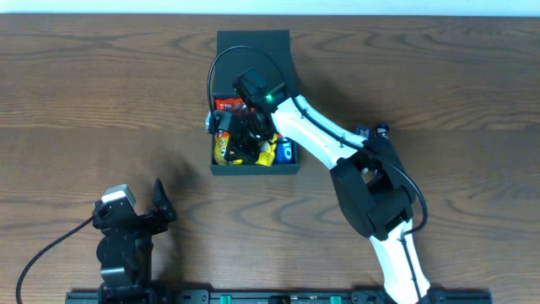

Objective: Pack container
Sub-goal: 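Press and tuck the bags down inside the box with the right gripper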

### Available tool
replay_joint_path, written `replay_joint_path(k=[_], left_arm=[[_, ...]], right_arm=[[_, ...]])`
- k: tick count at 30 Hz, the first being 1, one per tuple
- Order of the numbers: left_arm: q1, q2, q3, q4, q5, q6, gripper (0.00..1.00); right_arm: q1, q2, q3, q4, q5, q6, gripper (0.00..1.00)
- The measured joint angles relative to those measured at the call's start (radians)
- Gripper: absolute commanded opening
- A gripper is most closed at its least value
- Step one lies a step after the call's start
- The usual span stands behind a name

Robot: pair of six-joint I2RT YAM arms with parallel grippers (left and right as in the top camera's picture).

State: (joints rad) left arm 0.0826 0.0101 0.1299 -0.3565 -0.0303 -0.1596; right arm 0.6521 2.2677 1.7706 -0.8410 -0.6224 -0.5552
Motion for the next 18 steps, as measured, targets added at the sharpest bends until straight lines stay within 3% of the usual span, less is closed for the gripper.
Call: replay_joint_path(k=[5,11,18], left_arm=[[0.0,0.0,0.0,0.0,0.0,0.0,0.95],[0.0,0.0,0.0,0.0,0.0,0.0,0.95],[0.0,0.0,0.0,0.0,0.0,0.0,0.95]], right_arm=[[0.0,0.006,0.039,-0.022,0.006,0.026,0.01],[-0.014,0.011,0.213,-0.127,0.039,0.034,0.01],[-0.114,-0.099,0.314,-0.196,0.135,0.042,0.01]])
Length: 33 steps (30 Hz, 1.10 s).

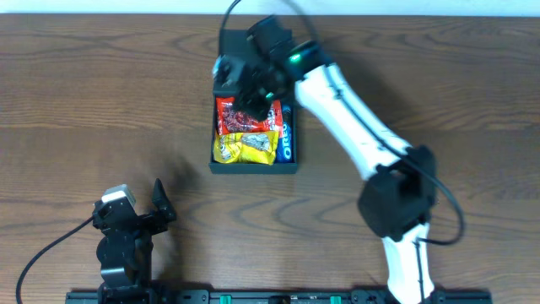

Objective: Pack container
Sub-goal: 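Press and tuck the bags down inside the box with the right gripper, then reach the right gripper to the blue Eclipse mints tin and grasp it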

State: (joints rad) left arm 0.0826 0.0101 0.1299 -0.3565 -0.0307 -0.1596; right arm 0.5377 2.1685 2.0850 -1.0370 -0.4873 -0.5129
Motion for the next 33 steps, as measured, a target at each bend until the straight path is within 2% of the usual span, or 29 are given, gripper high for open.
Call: replay_joint_path(k=[5,10,13,15,17,20,22,23,25,30,33], left_arm=[[0.0,0.0,0.0,0.0,0.0,0.0,0.95],[0.0,0.0,0.0,0.0,0.0,0.0,0.95],[0.0,0.0,0.0,0.0,0.0,0.0,0.95],[0.0,0.0,0.0,0.0,0.0,0.0,0.95],[0.0,0.0,0.0,0.0,0.0,0.0,0.95],[0.0,0.0,0.0,0.0,0.0,0.0,0.95],[0.0,0.0,0.0,0.0,0.0,0.0,0.95],[0.0,0.0,0.0,0.0,0.0,0.0,0.95],[0.0,0.0,0.0,0.0,0.0,0.0,0.95],[0.0,0.0,0.0,0.0,0.0,0.0,0.95],[0.0,0.0,0.0,0.0,0.0,0.0,0.95]], right_arm=[[-0.175,-0.068,0.014,-0.113,0.13,0.097,0.02],[-0.315,-0.067,-0.047,-0.146,0.213,0.209,0.02],[-0.428,-0.065,-0.154,-0.148,0.282,0.326,0.01],[-0.489,-0.065,-0.234,-0.143,0.309,0.387,0.05],[-0.528,-0.064,-0.294,-0.134,0.316,0.429,0.09],[-0.537,-0.064,-0.352,-0.12,0.29,0.459,0.09],[-0.523,-0.064,-0.38,-0.114,0.278,0.487,0.21],[-0.513,-0.064,-0.393,-0.109,0.28,0.51,0.32],[-0.482,-0.064,-0.428,-0.091,0.307,0.561,0.43],[-0.435,-0.064,-0.473,-0.069,0.343,0.663,0.57],[-0.425,-0.064,-0.474,-0.069,0.391,0.711,0.61]])
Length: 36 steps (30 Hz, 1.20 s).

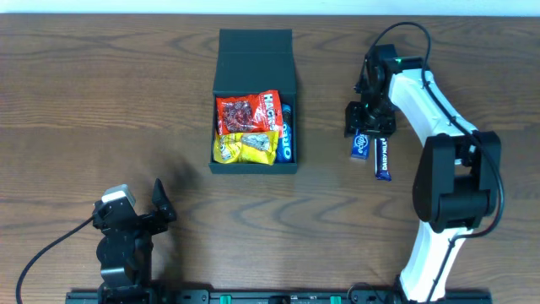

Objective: Pack container
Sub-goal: 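Reach the right gripper to the blue Eclipse mints tin and grasp it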

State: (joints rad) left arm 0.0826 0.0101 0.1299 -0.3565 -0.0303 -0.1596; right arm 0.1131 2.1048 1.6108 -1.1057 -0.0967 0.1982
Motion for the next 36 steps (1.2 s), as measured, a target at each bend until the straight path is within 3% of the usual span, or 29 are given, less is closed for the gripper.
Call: replay_joint_path(k=[16,24,36], left_arm=[[0.0,0.0,0.0,0.0,0.0,0.0,0.95],[0.0,0.0,0.0,0.0,0.0,0.0,0.95],[0.0,0.0,0.0,0.0,0.0,0.0,0.95]], right_arm=[[0.013,0.0,-0.105,0.132,0.094,0.062,0.65],[0.013,0.0,-0.136,0.172,0.095,0.071,0.49],[0.013,0.0,-0.129,0.177,0.092,0.065,0.35]])
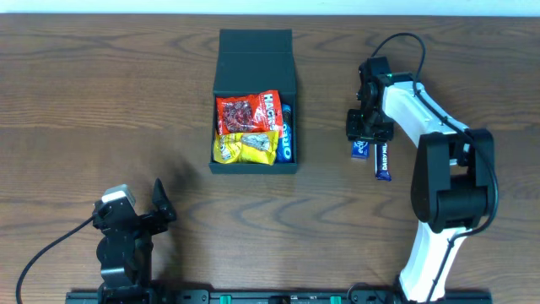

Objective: Pack container
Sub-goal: 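Reach the right gripper to the blue Eclipse mints tin and grasp it, then place the Eclipse tin into the box with the right gripper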

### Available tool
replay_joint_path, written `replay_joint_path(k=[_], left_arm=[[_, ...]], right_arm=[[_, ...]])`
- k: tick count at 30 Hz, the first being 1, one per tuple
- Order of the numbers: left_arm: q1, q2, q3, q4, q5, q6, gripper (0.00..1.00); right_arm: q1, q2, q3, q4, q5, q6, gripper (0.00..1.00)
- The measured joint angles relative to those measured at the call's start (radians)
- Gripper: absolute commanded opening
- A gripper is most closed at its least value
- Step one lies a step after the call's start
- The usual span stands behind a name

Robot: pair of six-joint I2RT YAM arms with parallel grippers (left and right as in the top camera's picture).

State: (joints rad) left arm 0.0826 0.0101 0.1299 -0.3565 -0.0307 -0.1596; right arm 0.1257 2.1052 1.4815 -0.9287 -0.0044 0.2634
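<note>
The dark green box (216,127) lies open at mid-table, its lid (254,57) folded back. Inside it are a red packet (247,111), a yellow packet (245,148) and a blue Oreo packet (286,139). To the right, a small blue packet (360,150) and a blue Dairy Milk bar (382,161) lie on the wood. My right gripper (366,129) hangs just above their far ends, and its fingers look open and empty. At the near left my left gripper (145,205) rests open, far from everything.
The brown wooden table (101,101) carries nothing else. The right arm (413,101) arches over the right side from its base at the near edge. A black cable (51,249) trails from the left arm.
My right gripper has shifted slightly over the two blue snacks, with the wrist turned a little. The box, its contents and the left arm are unchanged.
At first my right gripper was down inside the box among the packets. Then it was over the lid, with the red, yellow and Oreo packets lying in the box. Later it stood over the two blue snacks at the right, where it remains.
</note>
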Motion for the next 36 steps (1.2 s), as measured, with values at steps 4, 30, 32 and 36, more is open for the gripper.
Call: replay_joint_path(k=[4,30,32,36], left_arm=[[0.0,0.0,0.0,0.0,0.0,0.0,0.95],[0.0,0.0,0.0,0.0,0.0,0.0,0.95],[0.0,0.0,0.0,0.0,0.0,0.0,0.95],[0.0,0.0,0.0,0.0,0.0,0.0,0.95]], right_arm=[[0.002,0.008,0.103,-0.062,-0.039,-0.008,0.3],[0.394,0.011,0.456,-0.128,-0.204,-0.049,0.27],[0.402,0.011,0.456,-0.129,-0.201,-0.047,0.23],[0.412,0.011,0.456,-0.135,-0.197,-0.025,0.28]])
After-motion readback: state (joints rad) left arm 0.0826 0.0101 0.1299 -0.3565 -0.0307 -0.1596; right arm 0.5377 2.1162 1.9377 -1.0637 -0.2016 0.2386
